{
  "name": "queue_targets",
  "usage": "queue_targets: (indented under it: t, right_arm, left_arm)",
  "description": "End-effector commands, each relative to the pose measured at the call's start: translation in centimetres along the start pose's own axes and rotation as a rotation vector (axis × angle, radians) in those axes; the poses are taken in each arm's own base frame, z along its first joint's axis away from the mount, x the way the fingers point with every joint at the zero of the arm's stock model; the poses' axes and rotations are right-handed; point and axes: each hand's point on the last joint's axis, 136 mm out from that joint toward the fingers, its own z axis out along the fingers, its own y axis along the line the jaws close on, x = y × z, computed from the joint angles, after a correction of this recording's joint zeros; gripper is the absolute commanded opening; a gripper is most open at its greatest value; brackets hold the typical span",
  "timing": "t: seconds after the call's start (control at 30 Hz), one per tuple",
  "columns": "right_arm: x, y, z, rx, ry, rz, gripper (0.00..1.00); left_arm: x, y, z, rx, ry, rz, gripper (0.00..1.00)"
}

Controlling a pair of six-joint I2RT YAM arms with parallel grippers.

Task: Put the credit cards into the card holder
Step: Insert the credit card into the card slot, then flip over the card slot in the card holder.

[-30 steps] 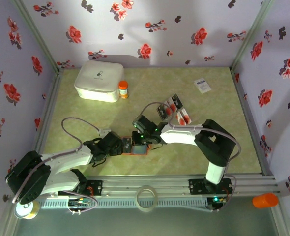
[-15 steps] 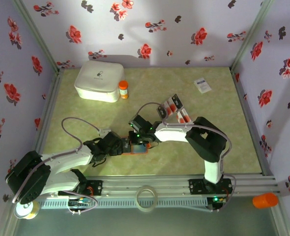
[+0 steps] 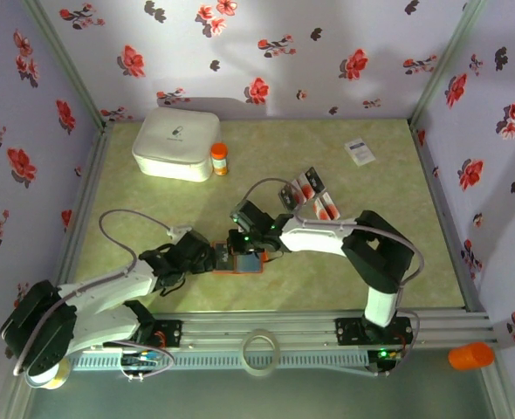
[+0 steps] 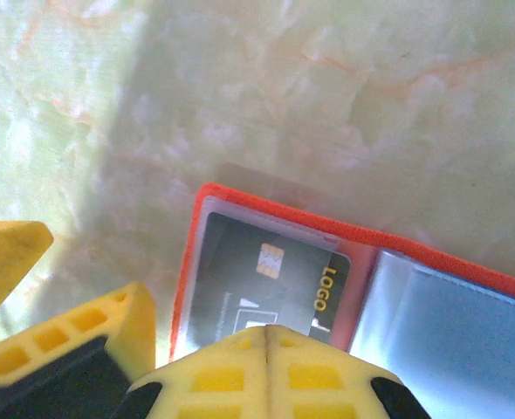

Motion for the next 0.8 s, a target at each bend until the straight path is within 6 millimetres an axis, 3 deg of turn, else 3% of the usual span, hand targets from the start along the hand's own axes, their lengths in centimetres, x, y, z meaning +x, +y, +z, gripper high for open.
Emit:
queue_targets:
  t: [0.0, 0.43, 0.6, 0.77]
  right_arm:
    - [0.7, -0.3, -0.9, 0.014, 0.001, -0.012, 0.02]
    - [2.6, 0.1, 0.3, 0.004, 0.024, -0.014, 0.02]
    - [1.7, -0.2, -1.1, 0.039, -0.010, -0.044, 0.02]
    - [0.4, -2.6, -2.7, 0.106, -0.041, -0.044, 0.02]
  left_arm:
    - [-0.3, 0.5, -0.3, -0.020, 0.002, -0.004, 1.00]
    - [0.4, 0.6, 0.2, -0.018, 0.016, -0.006, 1.00]
    - [-0.4, 0.2, -0.4, -0.007, 0.008, 0.006, 1.00]
    - [-1.6, -1.3, -1.4, 0.045, -0.002, 0.011, 1.00]
